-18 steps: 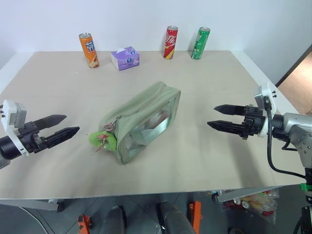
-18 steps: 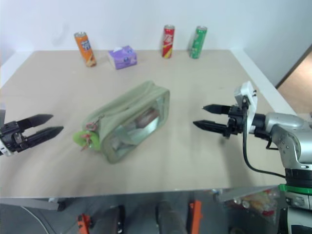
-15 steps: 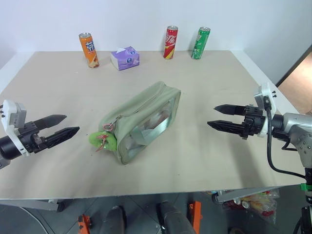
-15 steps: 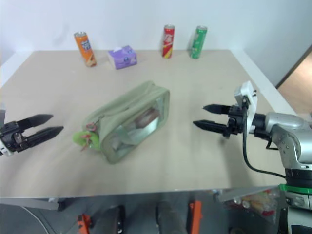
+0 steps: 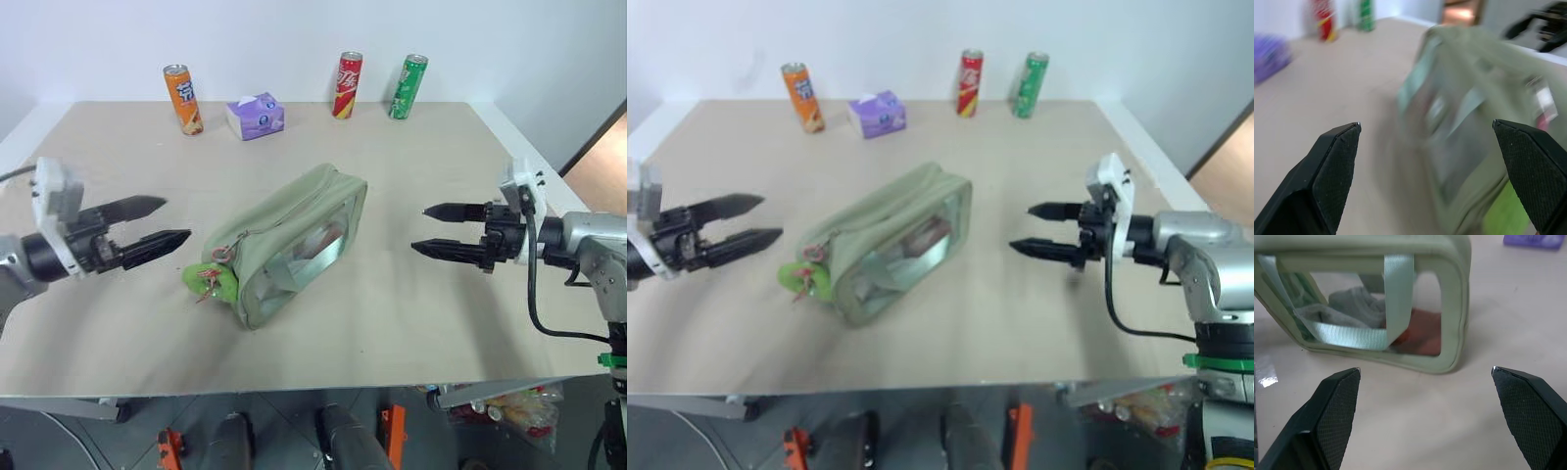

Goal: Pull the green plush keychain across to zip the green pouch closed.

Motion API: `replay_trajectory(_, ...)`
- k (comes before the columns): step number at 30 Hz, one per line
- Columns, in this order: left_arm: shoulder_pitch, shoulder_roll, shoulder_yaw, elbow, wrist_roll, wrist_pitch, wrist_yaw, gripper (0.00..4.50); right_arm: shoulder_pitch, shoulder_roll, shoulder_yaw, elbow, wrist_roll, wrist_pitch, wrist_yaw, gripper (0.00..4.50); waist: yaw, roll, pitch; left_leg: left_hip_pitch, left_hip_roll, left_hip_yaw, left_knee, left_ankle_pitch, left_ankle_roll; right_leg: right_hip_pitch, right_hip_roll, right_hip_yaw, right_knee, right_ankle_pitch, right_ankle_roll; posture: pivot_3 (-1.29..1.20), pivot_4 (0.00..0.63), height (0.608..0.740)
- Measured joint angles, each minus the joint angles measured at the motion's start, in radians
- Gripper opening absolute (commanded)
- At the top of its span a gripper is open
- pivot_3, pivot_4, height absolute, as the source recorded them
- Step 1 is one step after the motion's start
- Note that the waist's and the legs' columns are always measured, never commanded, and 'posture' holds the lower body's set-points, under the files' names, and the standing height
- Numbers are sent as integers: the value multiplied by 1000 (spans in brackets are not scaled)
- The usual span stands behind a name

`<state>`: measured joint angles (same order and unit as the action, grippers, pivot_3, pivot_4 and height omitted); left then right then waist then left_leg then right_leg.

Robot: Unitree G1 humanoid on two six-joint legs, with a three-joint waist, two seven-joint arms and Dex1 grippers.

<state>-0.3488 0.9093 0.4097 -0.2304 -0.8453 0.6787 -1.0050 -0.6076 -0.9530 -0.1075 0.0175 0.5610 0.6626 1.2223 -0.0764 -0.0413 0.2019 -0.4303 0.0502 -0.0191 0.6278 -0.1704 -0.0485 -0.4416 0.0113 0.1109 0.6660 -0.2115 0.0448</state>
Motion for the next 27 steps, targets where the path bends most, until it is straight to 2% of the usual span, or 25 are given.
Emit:
replay_trajectory(7, -194, 1, -53, -18, -86, 34, -12, 4464, -247, -11, 108, 87, -119, -113, 76, 4454, -15, 3, 2, 1, 0, 0, -1, 0, 0, 0, 0, 0, 0, 1, 1, 0, 150, 740)
replay_trajectory(12, -206, 1, -91, -78, -127, 62, -31, 4464, -389, 8, 192, 128, -175, -186, 182, 4454, -16, 3, 2, 1, 0, 0, -3, 0, 0, 0, 0, 0, 0, 1, 3, 0, 150, 740)
replay_trajectory(17, -220, -23, -137, -110, -128, 62, -31, 4464, -478, 103, 360, 149, -265, -296, 309, 4454, -17, 3, 2, 1, 0, -1, -2, 0, 0, 0, 1, -1, 1, 2, 4, 0, 150, 740)
replay_trajectory(19, -222, -24, -139, -109, -128, 62, -31, 4464, -491, 116, 389, 157, -283, -326, 320, 4454, -17, 3, 2, 0, 0, -1, -2, 0, 0, 0, 1, -1, 0, 2, 4, 0, 150, 740)
replay_trajectory(27, -210, -28, -145, -133, -135, 62, -29, 4464, -709, 206, 547, 381, -361, -553, 340, 4454, -18, 3, 2, 0, 0, -2, -2, 0, 0, 0, 1, -1, 1, 2, 4, 0, 150, 740)
